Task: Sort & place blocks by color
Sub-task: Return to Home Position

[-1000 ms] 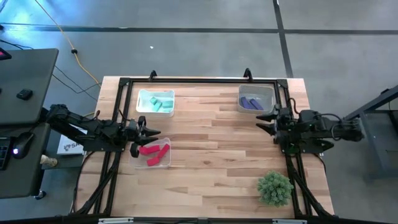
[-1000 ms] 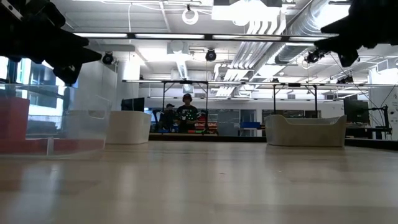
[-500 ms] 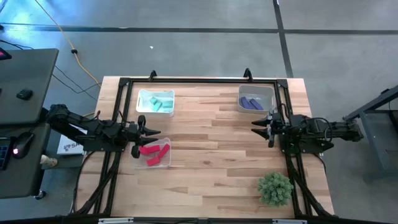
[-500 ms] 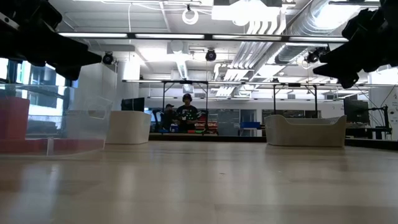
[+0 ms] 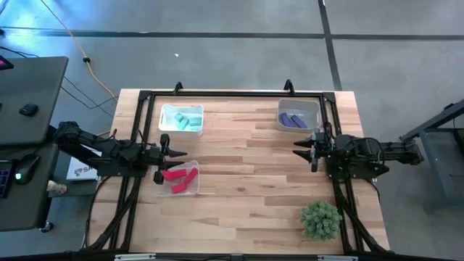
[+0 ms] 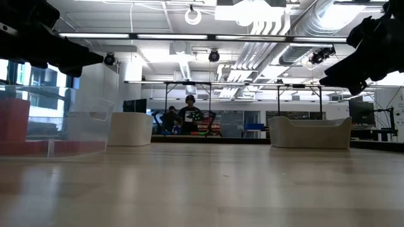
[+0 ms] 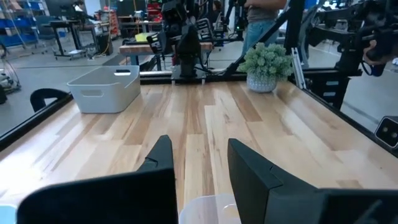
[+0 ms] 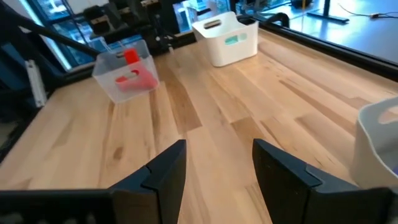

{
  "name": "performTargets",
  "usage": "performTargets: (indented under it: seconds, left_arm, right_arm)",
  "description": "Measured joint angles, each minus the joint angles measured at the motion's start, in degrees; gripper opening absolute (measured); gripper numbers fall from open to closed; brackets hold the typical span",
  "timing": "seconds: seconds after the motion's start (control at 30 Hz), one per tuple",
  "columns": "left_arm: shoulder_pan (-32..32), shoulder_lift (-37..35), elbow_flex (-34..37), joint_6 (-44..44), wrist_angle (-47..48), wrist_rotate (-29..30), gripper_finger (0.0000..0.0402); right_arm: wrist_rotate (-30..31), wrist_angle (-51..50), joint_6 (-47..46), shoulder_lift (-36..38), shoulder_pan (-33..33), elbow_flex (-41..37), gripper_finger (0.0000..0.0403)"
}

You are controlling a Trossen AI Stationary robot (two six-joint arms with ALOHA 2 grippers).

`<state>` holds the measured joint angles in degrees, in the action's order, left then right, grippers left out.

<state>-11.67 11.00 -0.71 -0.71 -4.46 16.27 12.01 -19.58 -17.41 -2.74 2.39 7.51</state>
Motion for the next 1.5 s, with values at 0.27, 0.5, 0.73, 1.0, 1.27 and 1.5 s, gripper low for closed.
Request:
performTargets:
  seconds: [0.27, 0.5, 0.73, 1.0, 1.27, 1.5]
  left_arm:
    - [0.0, 0.0, 0.0, -1.1, 0.4, 0.0, 0.0062]
    - [0.0, 0.0, 0.0, -1.5, 0.4, 0.0, 0.0062]
    - [0.0, 0.0, 0.0, -1.5, 0.4, 0.0, 0.0062]
    - [0.0, 0.0, 0.0, -1.5, 0.4, 0.0, 0.0062]
    - [0.0, 0.0, 0.0, -1.5, 0.4, 0.0, 0.0062]
    - [0.0, 0.0, 0.0, -1.5, 0.4, 0.0, 0.0062]
  right_arm:
    - [1.6, -2.1, -0.1, 0.0, 0.0, 0.0, 0.0174]
    - [1.7, -2.7, 1.2, 0.0, 0.0, 0.0, 0.0174]
    - [1.7, -2.9, 0.9, 0.0, 0.0, 0.0, 0.0174]
    - [1.7, -2.9, 0.9, 0.0, 0.0, 0.0, 0.0174]
    - [1.7, -2.9, 0.9, 0.0, 0.0, 0.0, 0.0174]
    - [1.7, -2.9, 0.9, 0.0, 0.0, 0.0, 0.0174]
